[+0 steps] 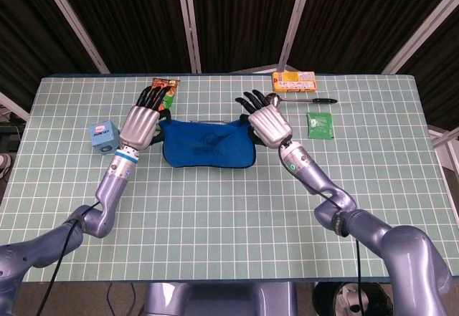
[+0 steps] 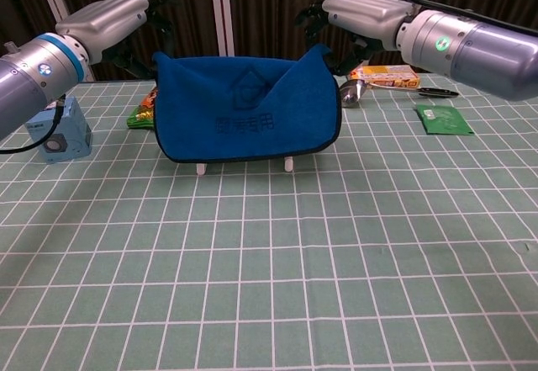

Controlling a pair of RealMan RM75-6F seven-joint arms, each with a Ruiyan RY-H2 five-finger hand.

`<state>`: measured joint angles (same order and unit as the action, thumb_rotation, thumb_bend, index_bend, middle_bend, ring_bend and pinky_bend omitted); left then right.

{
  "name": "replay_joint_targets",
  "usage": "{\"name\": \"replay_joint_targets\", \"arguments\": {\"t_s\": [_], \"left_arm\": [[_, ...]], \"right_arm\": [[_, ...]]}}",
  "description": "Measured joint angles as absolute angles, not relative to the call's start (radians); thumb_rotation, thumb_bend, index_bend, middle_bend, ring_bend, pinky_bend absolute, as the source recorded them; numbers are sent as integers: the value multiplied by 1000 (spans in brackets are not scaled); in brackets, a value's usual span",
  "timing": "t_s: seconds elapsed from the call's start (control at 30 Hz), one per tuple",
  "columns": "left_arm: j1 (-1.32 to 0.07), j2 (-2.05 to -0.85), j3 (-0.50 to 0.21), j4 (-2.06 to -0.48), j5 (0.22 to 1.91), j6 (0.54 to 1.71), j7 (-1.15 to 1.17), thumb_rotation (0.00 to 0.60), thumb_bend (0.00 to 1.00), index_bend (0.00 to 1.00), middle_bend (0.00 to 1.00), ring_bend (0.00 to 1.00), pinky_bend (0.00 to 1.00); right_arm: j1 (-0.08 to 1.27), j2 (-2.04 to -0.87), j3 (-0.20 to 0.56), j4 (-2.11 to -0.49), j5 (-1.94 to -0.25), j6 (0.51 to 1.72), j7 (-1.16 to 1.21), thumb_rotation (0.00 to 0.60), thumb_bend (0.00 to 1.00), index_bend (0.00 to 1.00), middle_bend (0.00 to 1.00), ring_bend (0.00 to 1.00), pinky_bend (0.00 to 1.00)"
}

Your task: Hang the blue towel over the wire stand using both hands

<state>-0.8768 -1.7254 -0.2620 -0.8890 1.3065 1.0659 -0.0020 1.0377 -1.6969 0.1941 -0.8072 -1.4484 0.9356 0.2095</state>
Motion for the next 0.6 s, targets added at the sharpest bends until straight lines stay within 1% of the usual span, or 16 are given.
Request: {"name": "replay_joint_targets", "arguments": {"t_s": [0.33, 0.6], "left_arm": [[-868, -1733, -253, -864, 1306, 1054, -18, 600, 490, 814, 0, 0, 0], [-863, -1743, -247, -836, 1307, 1045, -34, 600, 489, 813, 0, 0, 0]], "right_arm": [[1030, -1705, 195, -797, -1445, 941, 232, 600, 577, 647, 111, 0, 0], [1016, -1708, 179, -783, -1459, 952, 252, 600, 462, 647, 111, 0, 0]]}}
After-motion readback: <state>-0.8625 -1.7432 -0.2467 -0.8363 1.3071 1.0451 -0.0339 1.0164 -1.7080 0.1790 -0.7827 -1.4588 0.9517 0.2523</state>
